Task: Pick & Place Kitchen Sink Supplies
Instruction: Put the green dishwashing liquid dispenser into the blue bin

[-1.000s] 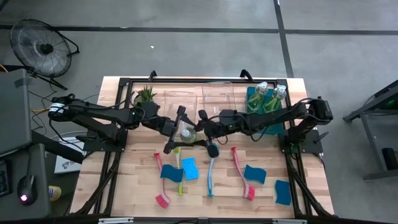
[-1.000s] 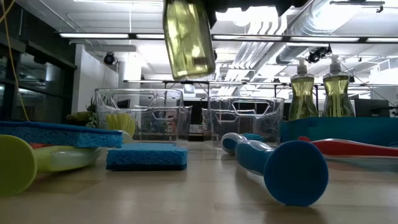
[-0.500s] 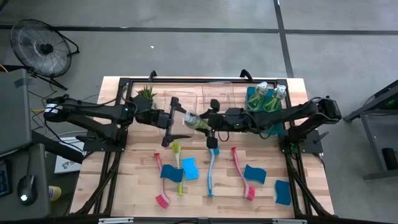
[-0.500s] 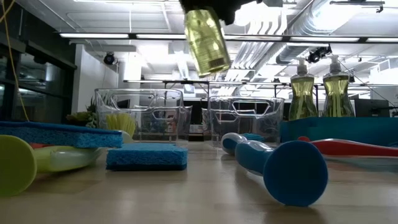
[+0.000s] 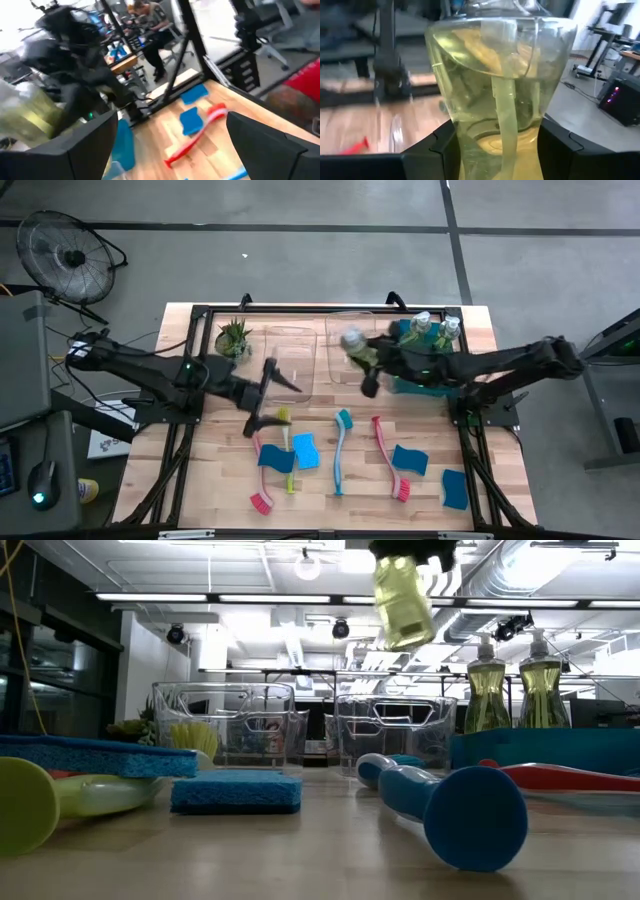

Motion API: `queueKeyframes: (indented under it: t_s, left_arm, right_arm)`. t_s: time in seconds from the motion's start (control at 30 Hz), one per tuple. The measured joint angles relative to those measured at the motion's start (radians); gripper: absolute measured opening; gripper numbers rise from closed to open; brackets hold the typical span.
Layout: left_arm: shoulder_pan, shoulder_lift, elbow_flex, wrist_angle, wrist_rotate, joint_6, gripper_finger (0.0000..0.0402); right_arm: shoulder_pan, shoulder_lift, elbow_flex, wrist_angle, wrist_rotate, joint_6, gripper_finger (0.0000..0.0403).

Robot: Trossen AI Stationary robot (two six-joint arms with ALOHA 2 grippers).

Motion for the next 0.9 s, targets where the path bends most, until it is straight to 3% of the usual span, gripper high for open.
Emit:
queueKeyframes:
  t_s: [0.17, 0.4, 0.63, 0.9]
  left_arm:
    - [-0.066, 0.0, -0.001, -0.043, -0.136, 0.029, 0.0366]
    - [-0.123, 0.0, -0.001, -0.075, -0.244, 0.051, 0.0366]
    - [-0.137, 0.016, -0.002, -0.081, -0.288, 0.05, 0.0367]
    - [-0.137, 0.03, -0.002, -0.082, -0.291, 0.047, 0.0367]
  right_arm:
    - [0.054, -0.17, -0.148, -0.017, 0.117, 0.076, 0.0186]
    - [0.151, -0.349, -0.319, -0.021, 0.287, 0.18, 0.0186]
    - [0.21, -0.409, -0.411, -0.019, 0.521, 0.22, 0.0186]
    - [0.235, -0.405, -0.474, -0.044, 0.691, 0.336, 0.0186]
